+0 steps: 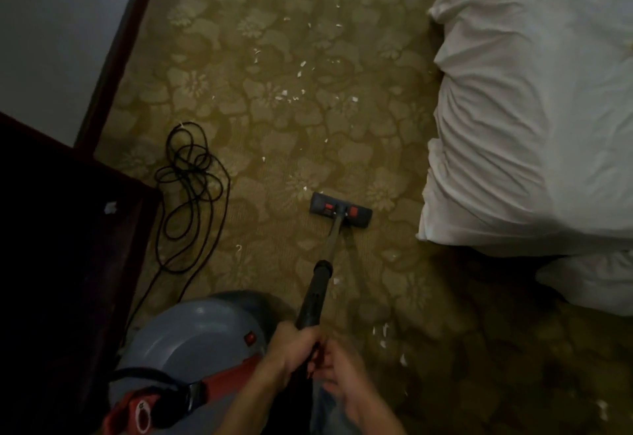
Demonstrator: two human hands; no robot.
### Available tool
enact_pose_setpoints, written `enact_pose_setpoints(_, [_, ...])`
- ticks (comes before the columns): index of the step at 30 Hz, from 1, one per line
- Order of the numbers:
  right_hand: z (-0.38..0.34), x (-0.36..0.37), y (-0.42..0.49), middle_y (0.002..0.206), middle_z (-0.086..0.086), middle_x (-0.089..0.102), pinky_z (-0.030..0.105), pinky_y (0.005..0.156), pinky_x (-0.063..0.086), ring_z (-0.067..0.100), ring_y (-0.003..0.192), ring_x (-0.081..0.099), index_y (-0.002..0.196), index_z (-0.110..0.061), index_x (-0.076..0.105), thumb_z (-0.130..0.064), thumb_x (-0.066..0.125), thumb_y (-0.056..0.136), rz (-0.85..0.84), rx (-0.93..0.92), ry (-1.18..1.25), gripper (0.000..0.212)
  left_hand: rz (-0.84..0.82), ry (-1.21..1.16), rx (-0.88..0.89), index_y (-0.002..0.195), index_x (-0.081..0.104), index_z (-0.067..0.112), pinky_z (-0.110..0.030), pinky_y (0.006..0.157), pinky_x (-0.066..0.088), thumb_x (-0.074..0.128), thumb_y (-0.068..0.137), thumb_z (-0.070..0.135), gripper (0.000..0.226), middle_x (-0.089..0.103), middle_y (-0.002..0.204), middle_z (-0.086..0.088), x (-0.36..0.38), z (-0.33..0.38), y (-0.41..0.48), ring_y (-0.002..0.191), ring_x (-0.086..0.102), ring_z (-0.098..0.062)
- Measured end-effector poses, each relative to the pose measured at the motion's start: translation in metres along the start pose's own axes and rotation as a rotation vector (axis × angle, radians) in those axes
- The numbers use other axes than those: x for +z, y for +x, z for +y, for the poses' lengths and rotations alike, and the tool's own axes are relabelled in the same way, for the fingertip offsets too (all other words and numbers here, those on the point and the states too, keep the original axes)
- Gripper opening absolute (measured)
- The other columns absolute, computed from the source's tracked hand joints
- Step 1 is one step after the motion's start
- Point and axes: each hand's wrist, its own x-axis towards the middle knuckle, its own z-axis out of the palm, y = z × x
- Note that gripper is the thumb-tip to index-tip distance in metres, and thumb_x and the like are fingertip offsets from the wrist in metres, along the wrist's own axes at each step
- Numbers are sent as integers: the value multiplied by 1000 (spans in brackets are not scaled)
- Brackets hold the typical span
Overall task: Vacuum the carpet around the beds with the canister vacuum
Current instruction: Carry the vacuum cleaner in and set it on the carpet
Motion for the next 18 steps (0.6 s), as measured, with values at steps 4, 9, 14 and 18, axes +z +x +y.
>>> enact_pose_setpoints(4, [-1, -8, -1, 58, 4, 67, 27, 61, 45, 16, 56, 63, 86, -10, 66, -19, 38, 108, 25, 28, 10, 36, 83, 310, 70, 69, 71, 15, -28, 56, 54, 71, 67, 49, 33, 74, 63, -1, 9, -2, -6, 55, 70, -22])
enact_pose_setpoints(9, [21, -18, -8, 62, 4, 68, 28, 60, 39, 16, 56, 59, 98, -8, 68, -20, 47, 103, 21, 3, 126, 24, -33, 215, 20, 94, 73, 9, -28, 53, 53, 58, 91, 63, 55, 69, 61, -7, 1, -1, 3, 51, 64, -23])
enact_pose_setpoints(14, [51, -22, -15, 69, 4, 66, 27, 61, 38, 16, 58, 60, 97, -13, 65, -20, 51, 103, 52, 12, 207, 17, -46, 92, -62, 96, 65, 1, -27, 52, 48, 51, 97, 43, 44, 65, 64, -13, 3, 13, 12, 47, 59, -25])
enact_pose_setpoints(18, [89, -20, -15, 59, 4, 64, 19, 45, 36, 16, 50, 59, 88, -11, 61, -16, 48, 105, 94, 17, 258, 22, 158, 434, 66, 83, 73, 2, -25, 59, 53, 43, 92, 62, 67, 71, 62, -7, 0, -3, 10, 59, 70, -25])
